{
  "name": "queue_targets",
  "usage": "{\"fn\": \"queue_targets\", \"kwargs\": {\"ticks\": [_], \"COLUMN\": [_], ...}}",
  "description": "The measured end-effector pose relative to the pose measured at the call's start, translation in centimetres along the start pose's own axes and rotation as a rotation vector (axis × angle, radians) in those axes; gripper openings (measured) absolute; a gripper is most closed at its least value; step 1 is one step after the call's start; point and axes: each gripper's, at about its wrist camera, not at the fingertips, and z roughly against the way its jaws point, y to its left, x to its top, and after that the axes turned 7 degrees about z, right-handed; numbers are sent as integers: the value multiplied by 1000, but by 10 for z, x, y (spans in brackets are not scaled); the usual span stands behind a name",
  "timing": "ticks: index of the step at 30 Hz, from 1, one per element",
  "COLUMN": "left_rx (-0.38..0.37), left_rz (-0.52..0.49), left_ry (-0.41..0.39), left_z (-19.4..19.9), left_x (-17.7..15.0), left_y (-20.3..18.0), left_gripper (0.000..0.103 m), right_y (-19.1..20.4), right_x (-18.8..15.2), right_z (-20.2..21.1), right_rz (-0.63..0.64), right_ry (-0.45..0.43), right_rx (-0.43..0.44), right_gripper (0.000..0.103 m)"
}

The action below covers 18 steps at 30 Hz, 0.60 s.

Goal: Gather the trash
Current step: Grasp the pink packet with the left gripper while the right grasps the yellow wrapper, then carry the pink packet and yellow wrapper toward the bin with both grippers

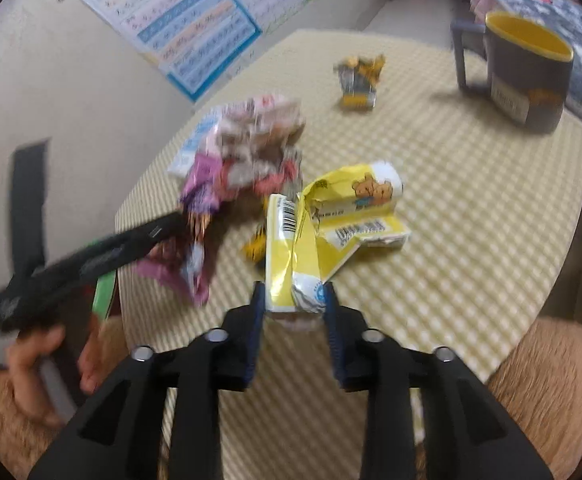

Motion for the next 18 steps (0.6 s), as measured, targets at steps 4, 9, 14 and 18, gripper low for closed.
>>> {"fn": "queue_targets", "kwargs": {"ticks": [4, 9, 14, 18], "left_rx": [-65, -82, -37, 13], "left_rz": [42, 73, 68, 65], "left_ry": [61, 45, -42, -127], "left_z": [-16, -1, 36, 68], "left_x": [-3, -11, -24, -34], "left_y": [6, 18, 35, 48], "left_gripper": [68, 56, 56, 56], "right_y": [0, -3, -6, -5], "right_x": [-5, 2, 16, 21], "right_z": [3, 8, -6, -24], "right_rz": [-18, -45, -88, -91], "right_ry": [5, -23, 5, 28], "right_rx": [-7, -20, -2, 22], "right_gripper": [49, 50, 52, 35]}}
